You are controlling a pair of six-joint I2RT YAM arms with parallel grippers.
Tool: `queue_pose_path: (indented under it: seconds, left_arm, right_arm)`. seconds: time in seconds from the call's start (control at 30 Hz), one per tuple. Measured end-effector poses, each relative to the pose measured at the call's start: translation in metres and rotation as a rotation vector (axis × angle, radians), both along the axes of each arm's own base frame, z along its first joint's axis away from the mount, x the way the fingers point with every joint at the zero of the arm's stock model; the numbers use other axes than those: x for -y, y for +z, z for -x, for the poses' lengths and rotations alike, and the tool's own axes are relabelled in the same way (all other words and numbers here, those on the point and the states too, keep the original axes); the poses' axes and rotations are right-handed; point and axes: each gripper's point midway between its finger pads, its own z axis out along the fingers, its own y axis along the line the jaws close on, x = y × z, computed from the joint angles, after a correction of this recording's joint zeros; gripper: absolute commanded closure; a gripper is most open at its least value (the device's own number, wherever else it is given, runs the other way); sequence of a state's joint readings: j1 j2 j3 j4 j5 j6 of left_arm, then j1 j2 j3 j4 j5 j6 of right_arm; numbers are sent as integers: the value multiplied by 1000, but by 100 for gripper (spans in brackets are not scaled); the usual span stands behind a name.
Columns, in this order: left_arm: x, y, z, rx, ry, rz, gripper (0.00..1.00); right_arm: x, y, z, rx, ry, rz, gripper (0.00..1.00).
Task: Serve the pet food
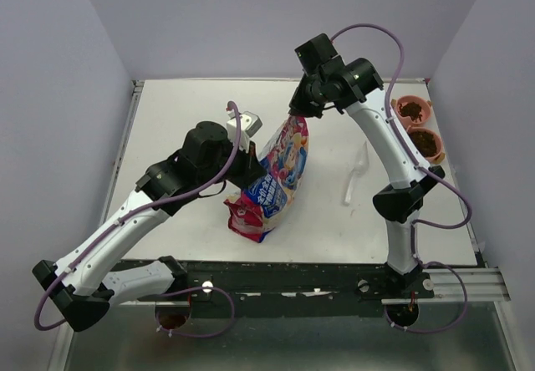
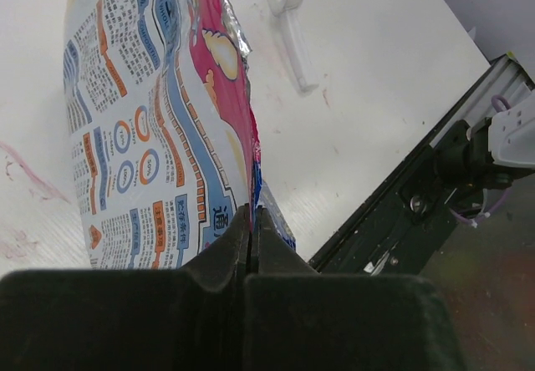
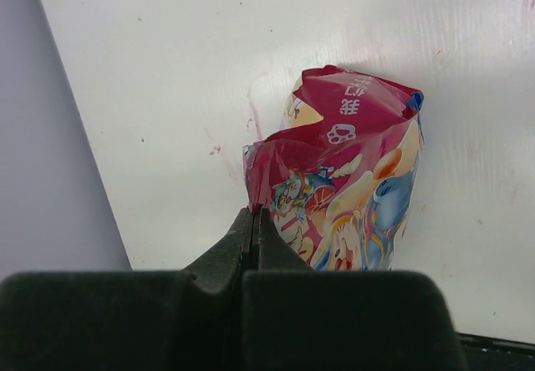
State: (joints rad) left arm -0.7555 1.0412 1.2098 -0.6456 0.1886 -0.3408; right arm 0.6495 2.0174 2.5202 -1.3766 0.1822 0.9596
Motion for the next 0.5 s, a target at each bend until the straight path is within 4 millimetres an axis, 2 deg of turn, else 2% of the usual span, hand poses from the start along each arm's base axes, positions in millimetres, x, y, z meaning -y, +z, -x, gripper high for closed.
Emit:
queue_pose_path:
  seconds: [0.13, 0.33, 0.5]
  left_arm:
    - [8, 1, -2, -26, 0, 26, 100]
    - [19, 2, -5, -68, -18, 35, 100]
    - [28, 1, -3, -46, -11, 13, 100]
  right_arm:
    - [-4, -1, -7, 25, 37, 10, 99]
    - [-1, 1, -15, 76, 82, 64, 99]
    - [-5, -1, -22, 95, 109, 79, 100]
